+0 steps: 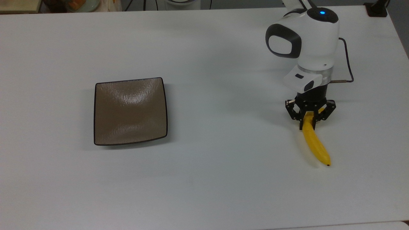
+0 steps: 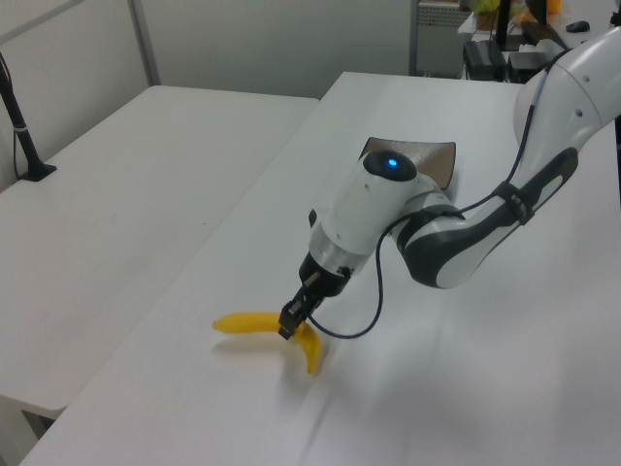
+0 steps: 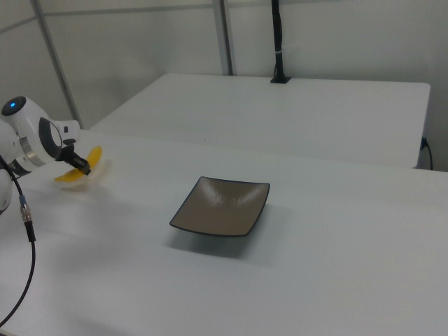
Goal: Bananas placed on a ceramic plate
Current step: 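Lift the banana and carry it over the brown square plate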
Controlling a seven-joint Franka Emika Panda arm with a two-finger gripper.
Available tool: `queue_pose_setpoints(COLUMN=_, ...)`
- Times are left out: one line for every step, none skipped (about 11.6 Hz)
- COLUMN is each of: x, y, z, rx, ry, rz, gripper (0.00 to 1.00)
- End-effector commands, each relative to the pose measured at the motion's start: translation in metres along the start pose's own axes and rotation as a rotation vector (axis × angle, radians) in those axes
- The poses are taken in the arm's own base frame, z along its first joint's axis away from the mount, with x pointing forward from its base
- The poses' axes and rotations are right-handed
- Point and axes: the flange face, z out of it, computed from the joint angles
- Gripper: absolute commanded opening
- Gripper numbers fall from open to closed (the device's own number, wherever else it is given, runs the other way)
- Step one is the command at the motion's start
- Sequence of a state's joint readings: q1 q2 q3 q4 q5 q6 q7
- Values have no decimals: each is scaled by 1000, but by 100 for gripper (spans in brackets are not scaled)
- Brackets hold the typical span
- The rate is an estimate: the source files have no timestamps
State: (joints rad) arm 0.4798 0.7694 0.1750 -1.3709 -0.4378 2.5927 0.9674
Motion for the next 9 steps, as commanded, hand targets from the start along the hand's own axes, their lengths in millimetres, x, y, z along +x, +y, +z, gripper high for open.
queue_pose_setpoints(x=20, y=14, z=-34, rx=-57, ry=-15, rz=-38, gripper=15)
queue_pose_setpoints(x=27, y=21, z=-47, rx=-78, ry=-50, rz=-67, gripper=15)
queue_pose_setpoints(x=35, y=27, z=-63, rx=-76, ry=-98, rz=-97, gripper=15)
queue_pose_setpoints(x=47, y=41, z=-78, rx=-75, ry=-157, rz=-126, gripper=15)
queue_pose_setpoints(x=57, y=55, z=-91, rx=-71, ry=-205, rz=-157, gripper=15)
queue_pose_setpoints(x=66, y=71, z=-105, rx=-85, ry=-233, rz=-185, gripper=15)
queue_pose_setpoints(x=71, y=85, z=-112, rx=-102, ry=-246, rz=-192, gripper=15)
queue_pose_setpoints(x=77, y=101, z=-120, rx=-121, ry=-264, rz=-211, gripper=15)
queue_pose_setpoints(x=83, y=116, z=-128, rx=-138, ry=-277, rz=-225, gripper=15)
